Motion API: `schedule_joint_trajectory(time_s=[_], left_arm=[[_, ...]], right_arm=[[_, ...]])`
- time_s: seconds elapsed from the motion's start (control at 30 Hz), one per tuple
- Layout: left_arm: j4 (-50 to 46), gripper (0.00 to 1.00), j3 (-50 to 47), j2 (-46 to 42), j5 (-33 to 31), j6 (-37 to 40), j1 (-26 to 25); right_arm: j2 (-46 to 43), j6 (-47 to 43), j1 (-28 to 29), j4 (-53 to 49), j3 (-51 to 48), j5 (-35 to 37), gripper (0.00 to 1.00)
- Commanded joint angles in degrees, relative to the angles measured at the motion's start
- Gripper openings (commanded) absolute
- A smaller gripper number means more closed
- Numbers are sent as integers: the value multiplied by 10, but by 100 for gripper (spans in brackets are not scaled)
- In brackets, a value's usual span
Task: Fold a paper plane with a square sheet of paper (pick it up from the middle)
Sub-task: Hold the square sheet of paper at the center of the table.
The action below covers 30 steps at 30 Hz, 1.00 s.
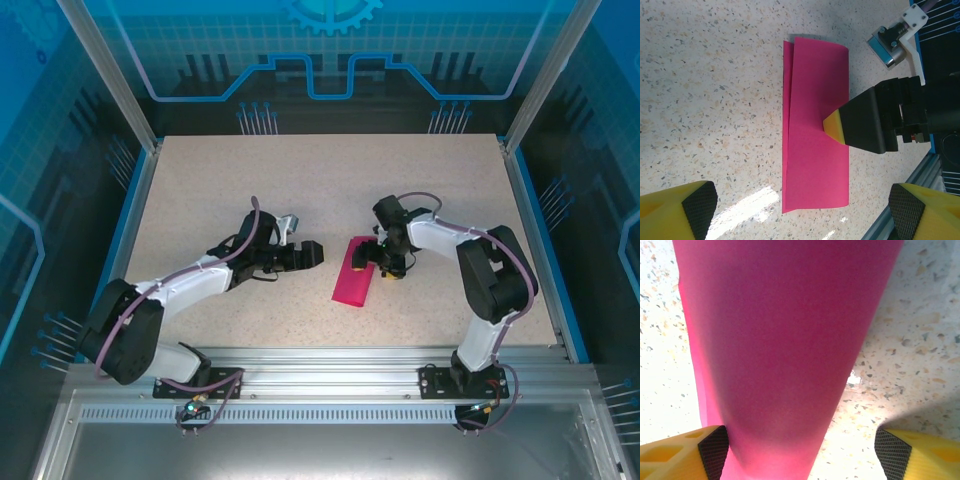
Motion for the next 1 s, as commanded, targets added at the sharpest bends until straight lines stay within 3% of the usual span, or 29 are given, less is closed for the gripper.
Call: schedule_joint_trajectory(time_s=[0.0,0.57,0.8,0.97], left_arm=[[13,92,20,10,4,-1,-4],[19,89,24,26,8,-3,-12],[12,80,29,32,7,-3,-15],[11,79,32,33,6,-2,-15]], right_arm=[[54,0,16,17,-8,9,83],[91,-4,25,-1,19,27,94],[101,-14,26,-21,26,48,93],[91,-15,17,-14,14,41,90]])
